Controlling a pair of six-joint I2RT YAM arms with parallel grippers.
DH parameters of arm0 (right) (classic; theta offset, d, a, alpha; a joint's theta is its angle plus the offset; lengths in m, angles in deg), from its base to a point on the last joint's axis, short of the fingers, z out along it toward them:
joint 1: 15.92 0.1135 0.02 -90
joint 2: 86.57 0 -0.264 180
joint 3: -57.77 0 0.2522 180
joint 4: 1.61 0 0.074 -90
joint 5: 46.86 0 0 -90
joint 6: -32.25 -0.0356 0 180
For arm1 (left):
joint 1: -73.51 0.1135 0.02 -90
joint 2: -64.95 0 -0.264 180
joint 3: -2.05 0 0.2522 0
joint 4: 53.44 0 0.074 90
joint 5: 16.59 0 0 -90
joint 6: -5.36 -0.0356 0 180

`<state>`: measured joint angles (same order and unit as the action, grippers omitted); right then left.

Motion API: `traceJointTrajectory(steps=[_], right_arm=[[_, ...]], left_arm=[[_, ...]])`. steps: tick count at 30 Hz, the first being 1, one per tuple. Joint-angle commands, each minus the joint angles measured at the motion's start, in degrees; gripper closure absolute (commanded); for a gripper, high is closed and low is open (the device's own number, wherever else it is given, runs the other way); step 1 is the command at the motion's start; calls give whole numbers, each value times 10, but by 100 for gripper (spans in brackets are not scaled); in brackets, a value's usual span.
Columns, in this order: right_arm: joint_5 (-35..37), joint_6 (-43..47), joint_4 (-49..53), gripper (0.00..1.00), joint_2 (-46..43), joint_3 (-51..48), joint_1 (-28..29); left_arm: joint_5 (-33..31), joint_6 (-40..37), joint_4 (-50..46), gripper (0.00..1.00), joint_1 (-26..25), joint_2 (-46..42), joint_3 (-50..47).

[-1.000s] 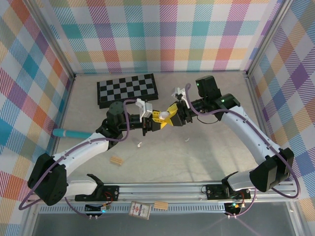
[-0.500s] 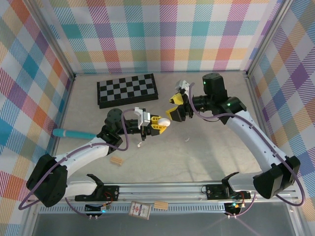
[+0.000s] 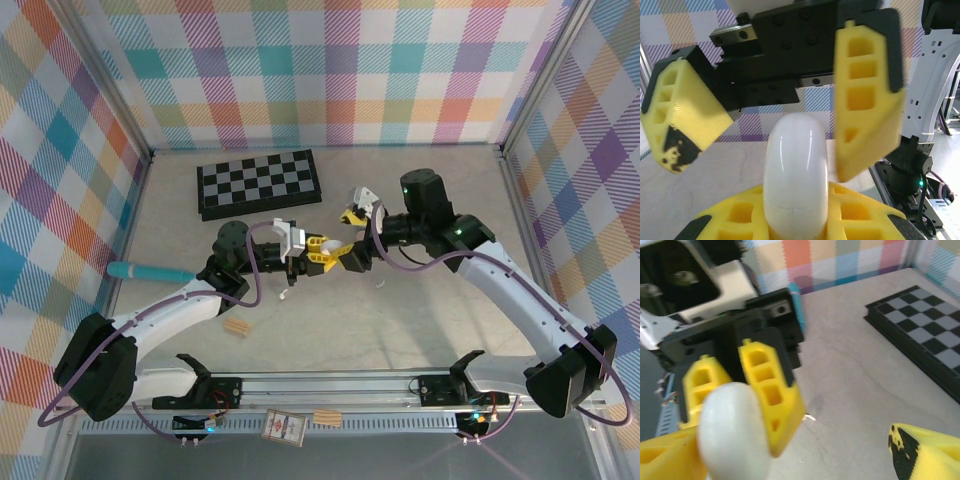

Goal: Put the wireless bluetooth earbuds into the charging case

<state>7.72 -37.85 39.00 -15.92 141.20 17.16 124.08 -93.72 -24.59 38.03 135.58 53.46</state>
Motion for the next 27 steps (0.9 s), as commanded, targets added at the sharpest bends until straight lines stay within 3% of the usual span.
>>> traceJointTrajectory(steps=[1,18,22,27], right_arm=[[50,-36,-55,11,-12,-2,-6],[13,-101,-84,11,-41,-12,-28],[64,-186,-135,0,-80,-66,-39],[146,-321,-182,1,-118,-156,-109]], left_arm=[[17,-24,29,82,-5,-9,-1],[-32,-93,-36,84,-4,-28,-16],[-47,-99,-30,85,-5,-32,-31],[-53,-98,-10,85,-5,-32,-52]])
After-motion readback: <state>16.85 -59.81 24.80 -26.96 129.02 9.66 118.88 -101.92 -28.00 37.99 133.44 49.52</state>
